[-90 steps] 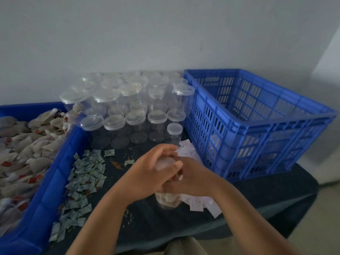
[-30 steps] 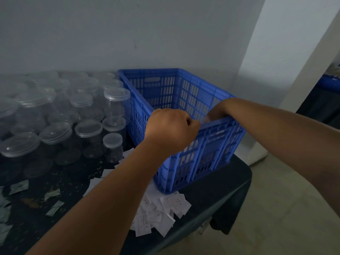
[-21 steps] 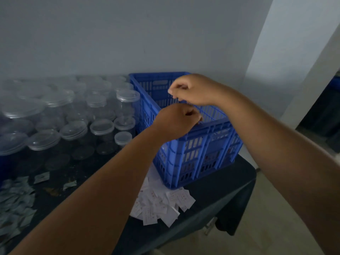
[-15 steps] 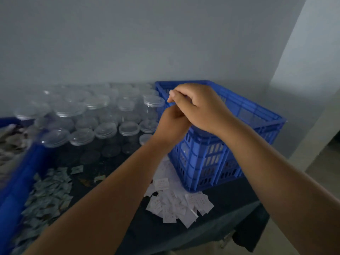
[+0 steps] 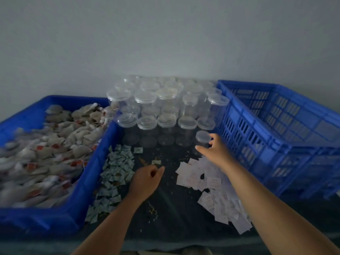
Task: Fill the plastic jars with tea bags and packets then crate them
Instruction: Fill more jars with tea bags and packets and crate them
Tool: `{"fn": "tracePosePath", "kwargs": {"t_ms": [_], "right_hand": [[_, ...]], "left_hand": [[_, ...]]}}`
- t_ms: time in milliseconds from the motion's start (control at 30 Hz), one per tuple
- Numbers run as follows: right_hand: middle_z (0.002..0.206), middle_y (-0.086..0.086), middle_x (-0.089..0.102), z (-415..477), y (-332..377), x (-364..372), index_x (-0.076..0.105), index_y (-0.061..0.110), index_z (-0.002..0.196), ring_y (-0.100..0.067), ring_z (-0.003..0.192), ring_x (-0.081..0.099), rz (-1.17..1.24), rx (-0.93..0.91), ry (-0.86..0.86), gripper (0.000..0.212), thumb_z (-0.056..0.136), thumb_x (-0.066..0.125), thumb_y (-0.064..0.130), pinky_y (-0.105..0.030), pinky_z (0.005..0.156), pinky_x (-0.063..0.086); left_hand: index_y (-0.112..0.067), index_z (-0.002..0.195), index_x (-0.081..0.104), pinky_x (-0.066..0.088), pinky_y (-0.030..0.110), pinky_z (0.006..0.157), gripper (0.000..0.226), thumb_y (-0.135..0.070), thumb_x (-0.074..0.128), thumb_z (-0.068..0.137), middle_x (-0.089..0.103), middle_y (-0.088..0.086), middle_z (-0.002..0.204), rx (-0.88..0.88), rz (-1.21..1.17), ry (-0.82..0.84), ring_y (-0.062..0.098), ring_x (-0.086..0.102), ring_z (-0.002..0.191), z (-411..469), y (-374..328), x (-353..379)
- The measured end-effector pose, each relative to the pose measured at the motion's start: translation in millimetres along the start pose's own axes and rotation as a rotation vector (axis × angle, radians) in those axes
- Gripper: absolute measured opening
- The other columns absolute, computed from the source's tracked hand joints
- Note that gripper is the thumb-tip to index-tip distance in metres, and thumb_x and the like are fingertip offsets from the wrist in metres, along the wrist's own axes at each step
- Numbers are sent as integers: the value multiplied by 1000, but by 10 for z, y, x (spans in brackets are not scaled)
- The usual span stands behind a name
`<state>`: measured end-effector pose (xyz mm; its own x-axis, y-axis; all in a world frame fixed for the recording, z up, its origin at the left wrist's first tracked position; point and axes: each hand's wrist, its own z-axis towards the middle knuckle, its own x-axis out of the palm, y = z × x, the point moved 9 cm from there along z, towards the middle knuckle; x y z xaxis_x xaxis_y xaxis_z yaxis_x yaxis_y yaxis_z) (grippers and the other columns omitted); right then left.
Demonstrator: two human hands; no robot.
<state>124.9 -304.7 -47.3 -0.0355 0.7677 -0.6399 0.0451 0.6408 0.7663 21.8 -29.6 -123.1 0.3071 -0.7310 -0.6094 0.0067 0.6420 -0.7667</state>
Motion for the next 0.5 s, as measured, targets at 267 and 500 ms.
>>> {"fn": "tracePosePath", "kwargs": {"t_ms": [267,500], "right_hand": [[143,-14,64,401,-288,261,56,9,142,-36,130,63,195,175,-291,76,83,91,41,-47,106,53],[110,19,62,-597,203,380,46,30,125,15,97,63,522,-158,-491,64,78,84,51,-6,69,49]], "left_hand": [[-22,59,37,33,32,53,58,-62,57,96,39,-8,53,50,-183,-30,5,39,50,8,79,-25],[-35,91,60,48,32,63,48,-74,33,100,64,-3,72,-9,-381,-79,7,58,64,29,115,-66]]}}
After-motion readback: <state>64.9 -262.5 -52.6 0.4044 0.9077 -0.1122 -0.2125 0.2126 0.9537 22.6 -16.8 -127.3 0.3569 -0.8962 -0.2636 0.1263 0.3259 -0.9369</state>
